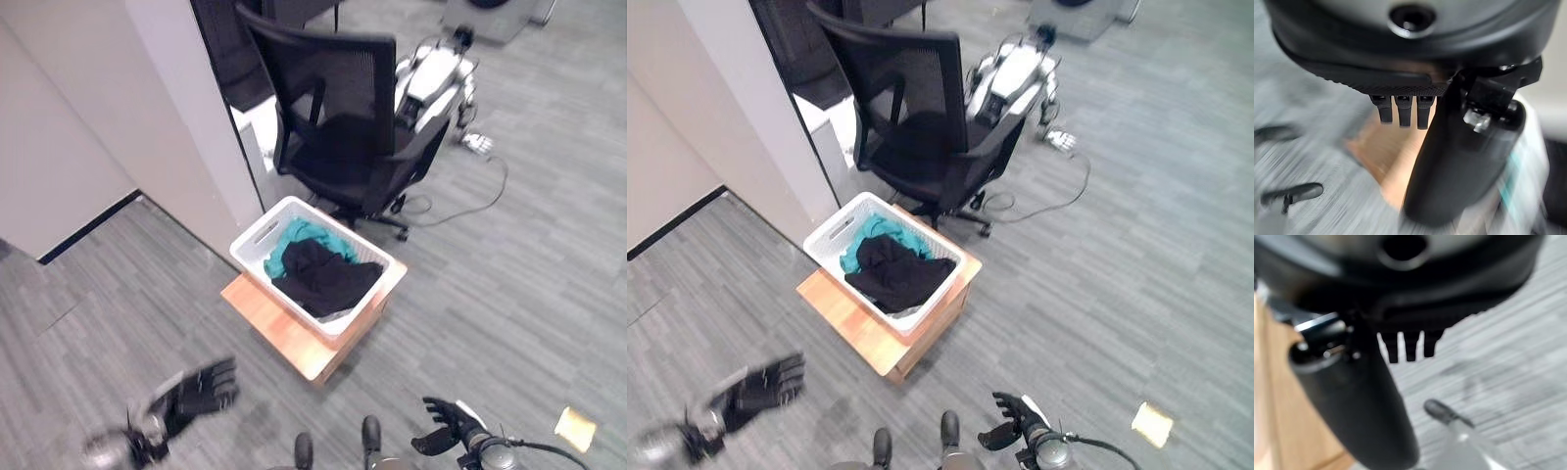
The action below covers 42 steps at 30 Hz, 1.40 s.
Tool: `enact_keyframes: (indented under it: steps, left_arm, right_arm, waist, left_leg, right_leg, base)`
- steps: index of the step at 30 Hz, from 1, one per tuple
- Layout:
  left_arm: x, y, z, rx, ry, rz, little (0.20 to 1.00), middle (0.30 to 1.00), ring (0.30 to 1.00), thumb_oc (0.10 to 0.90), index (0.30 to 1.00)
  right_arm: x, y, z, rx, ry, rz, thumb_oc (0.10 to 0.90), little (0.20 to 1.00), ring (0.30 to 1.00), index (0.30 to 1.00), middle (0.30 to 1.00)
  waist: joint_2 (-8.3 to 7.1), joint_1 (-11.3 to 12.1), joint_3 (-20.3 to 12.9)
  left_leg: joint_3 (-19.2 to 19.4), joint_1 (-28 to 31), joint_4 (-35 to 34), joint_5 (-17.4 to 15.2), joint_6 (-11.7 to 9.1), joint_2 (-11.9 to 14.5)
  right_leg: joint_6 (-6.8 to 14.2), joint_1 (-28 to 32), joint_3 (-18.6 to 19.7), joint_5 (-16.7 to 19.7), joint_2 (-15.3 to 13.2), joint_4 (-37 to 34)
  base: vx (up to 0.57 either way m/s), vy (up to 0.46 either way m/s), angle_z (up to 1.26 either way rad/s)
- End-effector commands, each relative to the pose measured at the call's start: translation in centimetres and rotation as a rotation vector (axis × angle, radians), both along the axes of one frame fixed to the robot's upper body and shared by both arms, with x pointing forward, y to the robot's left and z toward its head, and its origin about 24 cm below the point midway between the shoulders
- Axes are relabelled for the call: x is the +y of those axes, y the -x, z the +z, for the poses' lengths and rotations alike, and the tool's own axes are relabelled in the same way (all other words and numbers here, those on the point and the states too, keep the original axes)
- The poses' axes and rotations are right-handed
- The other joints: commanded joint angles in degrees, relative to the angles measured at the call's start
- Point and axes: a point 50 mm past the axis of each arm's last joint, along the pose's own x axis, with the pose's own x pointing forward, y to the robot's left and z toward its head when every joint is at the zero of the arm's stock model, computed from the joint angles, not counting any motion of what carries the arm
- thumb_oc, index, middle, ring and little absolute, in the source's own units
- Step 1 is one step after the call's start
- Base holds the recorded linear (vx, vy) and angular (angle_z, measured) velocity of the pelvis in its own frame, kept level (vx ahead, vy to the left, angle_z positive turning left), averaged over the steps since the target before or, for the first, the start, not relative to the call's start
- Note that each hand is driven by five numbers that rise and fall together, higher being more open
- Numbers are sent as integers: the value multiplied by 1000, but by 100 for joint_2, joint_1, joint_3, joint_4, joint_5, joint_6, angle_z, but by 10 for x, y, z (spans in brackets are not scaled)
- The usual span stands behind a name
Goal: Pick up bed clothes into laundry basket.
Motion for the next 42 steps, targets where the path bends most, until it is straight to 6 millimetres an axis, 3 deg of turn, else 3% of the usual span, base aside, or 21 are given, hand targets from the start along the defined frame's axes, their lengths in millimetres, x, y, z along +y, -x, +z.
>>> enact_keyframes:
  steps: [1,4,5,10,14,18,19,20,23,25,26,27,30,32,35,36,37,38,39,40,42]
  left_arm:
    - [-10,4,-11,28,-38,29,900,900,900,800,900]
    - [-7,43,-28,225,-188,172,900,900,900,800,900]
    - [-6,63,-32,338,-246,197,900,900,900,800,900]
    - [-24,101,-41,562,-272,336,900,900,900,800,900]
    - [-32,77,-42,455,-252,306,900,900,900,800,900]
    - [-22,36,-36,326,-309,271,900,900,900,800,900]
    - [-15,9,-29,259,-371,170,900,900,900,800,900]
    - [-15,9,-29,258,-371,170,900,900,900,800,900]
    - [-12,-8,-23,197,-437,71,900,900,900,800,900]
    - [-11,-21,-19,154,-430,96,900,900,900,800,900]
    - [-12,-21,-19,154,-429,96,900,900,900,800,900]
    - [-13,-22,-19,153,-421,118,900,900,900,800,900]
    - [-18,-3,-27,236,-401,144,900,900,900,800,900]
    - [-24,19,-34,336,-390,139,900,900,900,800,900]
    - [-20,69,-39,511,-410,123,900,900,900,800,900]
    - [-20,69,-39,511,-410,123,900,900,900,800,900]
    - [-14,74,-38,516,-400,182,900,900,900,800,900]
    - [-14,74,-38,516,-400,182,900,900,900,800,900]
    - [-11,67,-37,484,-393,209,900,900,900,800,900]
    - [-11,67,-37,484,-393,209,900,900,900,800,900]
    - [-8,46,-34,415,-394,206,900,900,900,800,900]
  right_arm:
    - [-5,33,-10,100,-9,-68,800,900,900,900,900]
    - [7,63,-22,228,-22,-85,800,900,900,900,900]
    - [12,67,-25,250,-20,-81,800,900,900,900,900]
    - [36,75,-33,311,-24,-36,800,900,900,900,900]
    - [46,69,-35,304,-45,-9,800,900,900,900,900]
    - [55,30,-28,165,-62,8,800,900,900,900,900]
    - [56,16,-24,98,-76,-9,800,900,900,900,900]
    - [56,16,-24,98,-76,-9,800,900,900,900,900]
    - [50,0,-16,16,-73,-17,800,900,900,900,900]
    - [44,-18,-8,-53,-55,5,800,900,900,900,900]
    - [44,-18,-7,-53,-54,5,800,900,900,900,900]
    - [46,-29,-4,-73,-41,64,800,900,900,900,900]
    - [47,-31,-4,-47,-4,178,800,900,900,900,900]
    - [44,-32,-3,-33,16,200,800,900,900,900,900]
    - [35,4,-16,84,22,134,800,900,900,900,900]
    - [35,4,-16,84,21,135,800,900,900,900,900]
    - [35,21,-20,111,-7,73,800,900,900,900,900]
    - [35,21,-20,111,-7,73,800,900,900,900,900]
    - [33,40,-24,155,-23,18,800,900,900,900,900]
    - [33,40,-24,156,-23,19,800,900,900,900,900]
    - [28,62,-28,222,-12,-17,800,900,900,900,900]
  waist:
    - [-47,186,-196]
    - [-180,302,-395]
    - [-224,332,-454]
    - [-384,544,-654]
    - [-453,772,-697]
    - [-433,994,-438]
    - [-475,762,-263]
    - [-468,758,-277]
    - [-497,581,-225]
    - [-475,631,-90]
    - [-471,608,-98]
    - [-448,723,33]
    - [-467,807,356]
    - [-574,758,438]
    - [-914,479,346]
    - [-913,458,324]
    - [-958,218,195]
    - [-947,215,207]
    - [-870,-61,68]
    - [-868,-64,79]
    - [-677,-385,-85]
  left_leg:
    - [-130,-216,15,39,-74,74]
    - [-260,-190,15,40,-39,38]
    - [-290,-184,15,44,-36,27]
    - [-343,-93,15,1,27,-9]
    - [-537,-87,15,13,72,-57]
    - [-1123,-196,15,261,110,-22]
    - [-1853,-393,150,495,107,-189]
    - [-1860,-413,149,504,105,-183]
    - [-2455,-720,255,781,4,-390]
    - [-2694,-1265,231,1216,-246,-435]
    - [-2717,-1276,230,1221,-249,-439]
    - [-2809,-1527,178,1389,-460,-330]
    - [-2400,-1896,391,1141,-506,-209]
    - [-1422,-1999,1170,827,-200,-14]
    - [-212,-1814,3241,123,-12,386]
    - [-230,-1848,3249,130,-13,381]
    - [327,-1205,3478,-16,-37,895]
    - [317,-1197,3497,-33,-40,904]
    - [796,-446,3112,-119,-151,1196]
    - [793,-428,3104,-118,-153,1196]
    - [1485,235,2798,-343,-369,1524]
  right_leg:
    - [272,635,-177,-647,-266,84]
    - [234,743,-260,-686,-277,57]
    - [229,767,-279,-694,-279,55]
    - [243,837,-301,-688,-315,102]
    - [286,825,-531,-758,-401,393]
    - [320,538,-688,-1105,-393,1421]
    - [381,426,238,-1211,-155,2291]
    - [382,411,232,-1196,-149,2282]
    - [238,563,1612,-1206,287,2639]
    - [-151,935,1917,-1936,636,1754]
    - [-153,939,1896,-1924,636,1728]
    - [-189,974,1732,-1929,660,1459]
    - [-243,808,1256,-1704,724,1358]
    - [-229,628,969,-1501,595,1283]
    - [-355,314,243,-1010,169,852]
    - [-355,293,226,-1005,171,849]
    - [-424,181,-226,-965,108,792]
    - [-426,199,-232,-971,119,792]
    - [-444,17,-751,-1024,82,884]
    - [-444,32,-755,-1029,83,885]
    - [-404,-47,-1434,-1150,47,881]
  base:
    - [23,-2,17]
    - [33,-17,37]
    - [26,-18,34]
    - [23,-1,-2]
    - [-18,4,7]
    - [-101,-22,47]
    - [-147,-32,101]
    - [-172,-29,178]
    - [-177,-42,196]
    - [-420,-158,121]
    - [-507,-257,146]
    - [-357,-228,119]
    - [-437,-233,134]
    - [-502,-84,67]
    - [-436,-132,106]
    - [-221,-112,139]
    - [-120,-60,149]
    - [-264,-31,204]
    - [-143,28,216]
    - [-155,44,208]
    - [-95,69,186]
